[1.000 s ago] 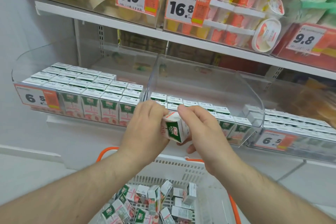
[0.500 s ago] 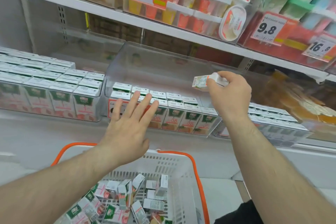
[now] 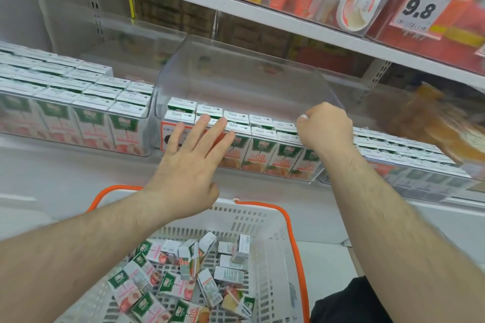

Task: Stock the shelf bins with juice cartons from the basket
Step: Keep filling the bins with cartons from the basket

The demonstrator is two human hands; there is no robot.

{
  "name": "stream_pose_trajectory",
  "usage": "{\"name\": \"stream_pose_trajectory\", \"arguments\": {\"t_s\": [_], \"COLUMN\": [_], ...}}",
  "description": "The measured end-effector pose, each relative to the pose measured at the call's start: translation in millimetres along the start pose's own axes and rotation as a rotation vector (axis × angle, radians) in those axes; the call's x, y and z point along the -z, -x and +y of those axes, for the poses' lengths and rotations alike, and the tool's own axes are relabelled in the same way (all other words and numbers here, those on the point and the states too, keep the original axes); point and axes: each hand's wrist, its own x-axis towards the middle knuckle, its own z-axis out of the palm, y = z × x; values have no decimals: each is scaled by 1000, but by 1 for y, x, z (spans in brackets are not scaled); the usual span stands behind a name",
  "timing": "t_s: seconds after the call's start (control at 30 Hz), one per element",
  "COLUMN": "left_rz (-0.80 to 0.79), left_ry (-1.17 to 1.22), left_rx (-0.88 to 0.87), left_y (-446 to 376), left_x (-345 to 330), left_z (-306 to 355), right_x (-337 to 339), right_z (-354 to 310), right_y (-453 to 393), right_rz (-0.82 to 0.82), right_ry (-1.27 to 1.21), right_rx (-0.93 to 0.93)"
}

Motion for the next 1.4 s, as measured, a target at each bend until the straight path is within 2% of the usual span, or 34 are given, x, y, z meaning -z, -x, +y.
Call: {"name": "stream_pose_trajectory", "arguments": {"t_s": [0.33, 0.47, 0.53, 0.63, 0.87, 0.97, 1.03, 1.1, 1.13, 1.2, 1.3, 1.4], "left_rz": [-10, -32, -32, -39, -148, -282, -405, -535, -605, -729, -892, -989], "left_ry": [1, 18, 18, 10, 66, 102, 118, 150, 173, 222, 315, 355], "left_rx": [-16, -19, -26, -48, -85, -42, -33, -25, -9, 36, 150, 224], "left_y": [0, 1, 3, 8, 26, 38, 47, 56, 60, 68, 78, 91], "left_x": [0, 1, 2, 4, 9, 13, 12, 7, 3, -7, -28, -56], "left_z": [-1, -1, -2, -2, -2, -3, -7, -14, -18, -26, -34, -35], "right_x": [2, 0, -4, -7, -24, -41, -57, -75, -84, -105, -138, -171], "right_z": [-3, -8, -11, -11, -10, -8, -5, -3, -3, 0, 8, 18], "right_y": [0, 15, 28, 47, 106, 132, 148, 160, 164, 167, 163, 165], "right_rz": [-160, -376, -401, -346, -126, 102, 148, 79, -5, -219, -394, -589], "right_ry": [63, 120, 171, 200, 158, 111, 12, -68, -100, -161, -291, -358], "right_rx": [-29, 9, 22, 51, 257, 460, 600, 663, 649, 561, 366, 182]}}
